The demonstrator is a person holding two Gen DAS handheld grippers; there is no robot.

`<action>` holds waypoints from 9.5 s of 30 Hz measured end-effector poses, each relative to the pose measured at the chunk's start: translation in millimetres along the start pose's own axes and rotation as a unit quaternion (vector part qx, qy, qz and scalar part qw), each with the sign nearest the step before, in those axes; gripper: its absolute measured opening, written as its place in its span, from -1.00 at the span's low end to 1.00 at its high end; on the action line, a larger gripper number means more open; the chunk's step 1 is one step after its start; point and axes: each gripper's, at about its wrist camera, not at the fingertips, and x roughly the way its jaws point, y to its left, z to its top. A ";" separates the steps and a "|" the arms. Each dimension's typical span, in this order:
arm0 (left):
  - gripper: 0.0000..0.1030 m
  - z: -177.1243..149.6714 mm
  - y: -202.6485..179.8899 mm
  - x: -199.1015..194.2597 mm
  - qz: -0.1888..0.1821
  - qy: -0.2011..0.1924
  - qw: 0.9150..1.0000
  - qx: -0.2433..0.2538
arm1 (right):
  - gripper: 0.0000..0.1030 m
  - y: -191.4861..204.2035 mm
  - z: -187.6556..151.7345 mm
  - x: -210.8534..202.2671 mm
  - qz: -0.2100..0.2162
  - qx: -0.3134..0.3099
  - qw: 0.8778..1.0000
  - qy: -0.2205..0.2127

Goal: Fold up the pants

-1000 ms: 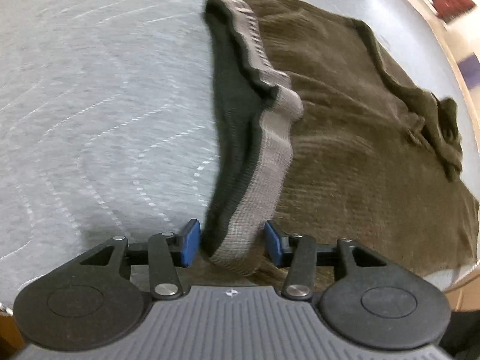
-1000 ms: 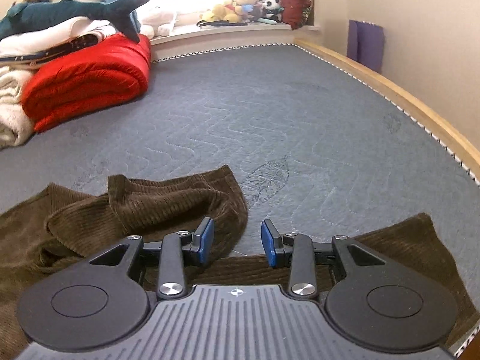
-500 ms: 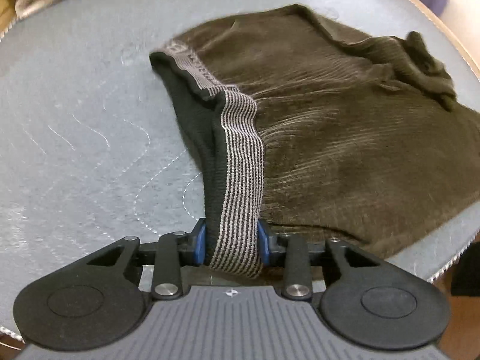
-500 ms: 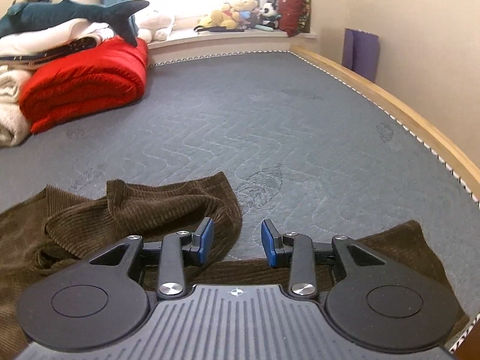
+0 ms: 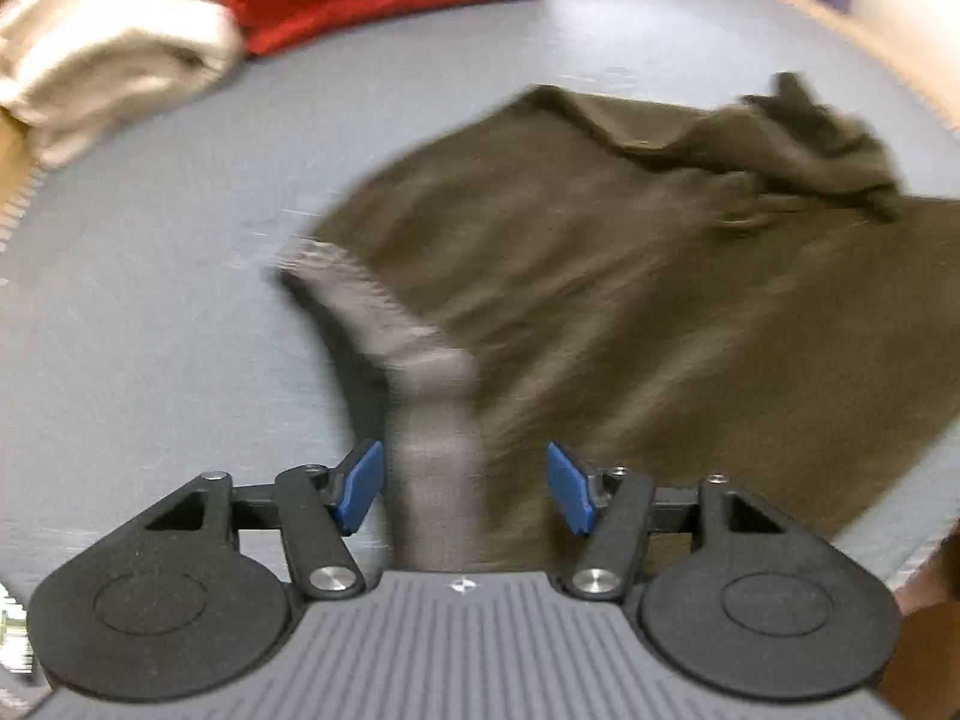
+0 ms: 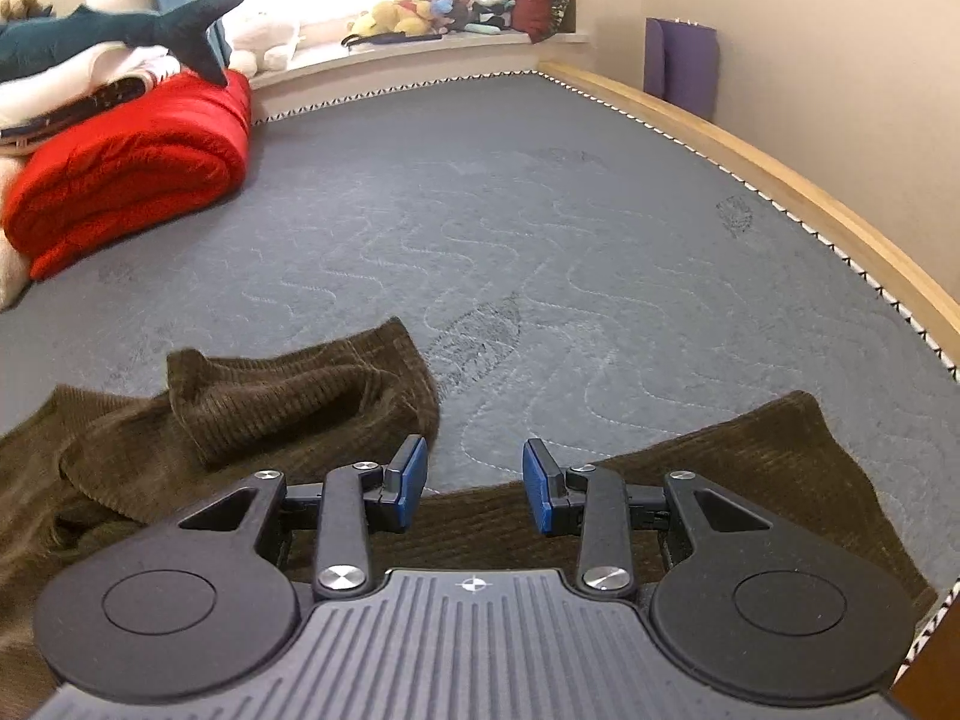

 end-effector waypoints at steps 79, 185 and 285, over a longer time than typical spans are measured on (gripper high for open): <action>-0.56 189.5 -241.5 175.2 -0.038 -0.051 0.992 0.112 | -0.58 -190.2 15.7 195.5 0.056 0.479 0.876 -0.001; 0.30 28.6 127.6 53.1 -0.127 0.192 0.969 -0.088 | -0.56 123.3 13.0 -45.1 0.168 -0.040 0.984 -0.032; 0.06 191.6 145.0 85.3 -0.062 -0.063 0.980 -0.178 | -0.15 60.8 29.5 -35.4 0.107 -0.014 0.992 -0.069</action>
